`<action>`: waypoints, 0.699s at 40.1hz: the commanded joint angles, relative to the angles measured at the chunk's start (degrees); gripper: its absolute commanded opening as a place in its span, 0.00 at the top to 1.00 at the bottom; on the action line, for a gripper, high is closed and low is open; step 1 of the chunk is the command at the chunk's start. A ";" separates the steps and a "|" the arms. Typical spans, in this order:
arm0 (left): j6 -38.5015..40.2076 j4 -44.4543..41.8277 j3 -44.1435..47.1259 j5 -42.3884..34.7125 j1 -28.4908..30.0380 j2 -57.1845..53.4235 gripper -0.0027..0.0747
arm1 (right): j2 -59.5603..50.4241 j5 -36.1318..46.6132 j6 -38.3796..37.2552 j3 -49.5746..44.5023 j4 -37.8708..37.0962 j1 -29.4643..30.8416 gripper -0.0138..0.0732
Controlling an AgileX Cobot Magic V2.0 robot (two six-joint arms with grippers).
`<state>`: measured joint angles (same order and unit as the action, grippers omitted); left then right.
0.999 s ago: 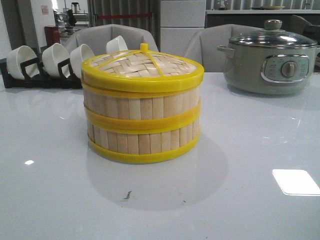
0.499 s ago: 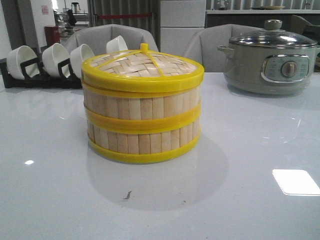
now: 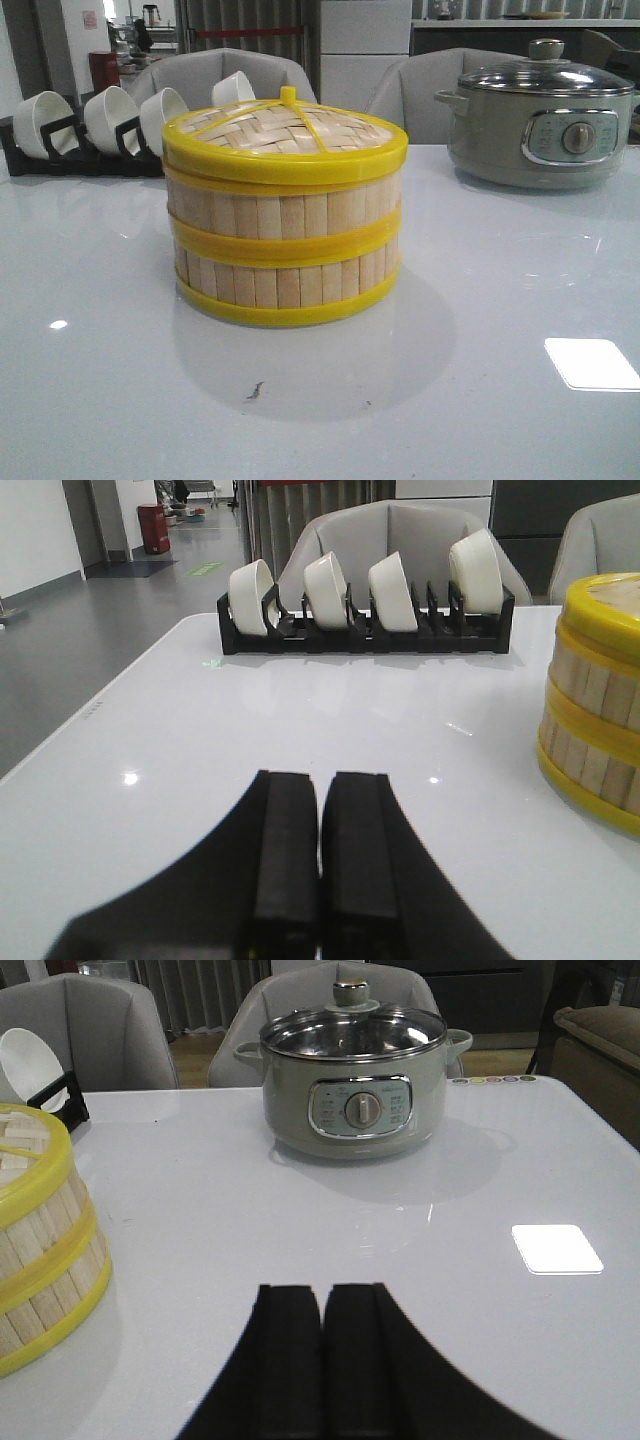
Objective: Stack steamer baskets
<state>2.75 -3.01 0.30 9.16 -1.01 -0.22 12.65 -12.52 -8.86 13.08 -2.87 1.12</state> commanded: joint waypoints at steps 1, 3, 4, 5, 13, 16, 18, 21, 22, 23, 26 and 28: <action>-0.03 0.44 0.15 -4.45 -0.05 -1.17 0.84 | 0.33 5.17 0.49 1.75 -0.20 0.46 0.78; -0.03 0.44 0.15 -4.45 -0.05 -1.17 0.84 | 0.33 5.17 0.49 1.75 -0.20 0.46 0.78; -0.03 0.44 0.15 -4.45 -0.05 -1.17 0.84 | 0.33 5.17 0.49 1.75 -0.20 0.46 0.78; -0.03 0.44 0.15 -4.45 -0.05 -1.17 0.84 | 0.33 5.17 0.49 1.75 -0.20 0.46 0.78; -0.03 0.44 0.15 -4.45 -0.05 -1.17 0.84 | 0.33 5.17 0.49 1.75 -0.20 0.46 0.78; -0.03 0.44 0.15 -4.45 -0.05 -1.17 0.84 | 0.33 5.17 0.49 1.75 -0.20 0.46 0.78; -0.03 0.44 0.15 -4.45 -0.05 -1.17 0.84 | 0.33 5.17 0.49 1.75 -0.20 0.46 0.78; -0.03 0.44 0.15 -4.45 -0.05 -1.17 0.84 | 0.33 5.17 0.49 1.75 -0.20 0.46 0.78; -0.03 0.44 0.15 -4.45 -0.05 -1.17 0.84 | 0.33 5.17 0.49 1.75 -0.20 0.46 0.78; -0.03 0.44 0.15 -4.45 -0.05 -1.17 0.84 | 0.33 5.17 0.49 1.75 -0.20 0.46 0.78; -0.03 0.44 0.15 -4.45 -0.05 -1.17 0.84 | 0.33 5.17 0.49 1.75 -0.26 0.46 0.78; -0.03 0.44 0.15 -4.45 -0.05 -1.17 0.84 | 0.33 5.26 0.56 1.75 -0.87 0.51 0.78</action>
<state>2.75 -3.01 0.30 9.38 -1.01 -0.22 12.65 -12.52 -8.86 13.08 -2.87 1.12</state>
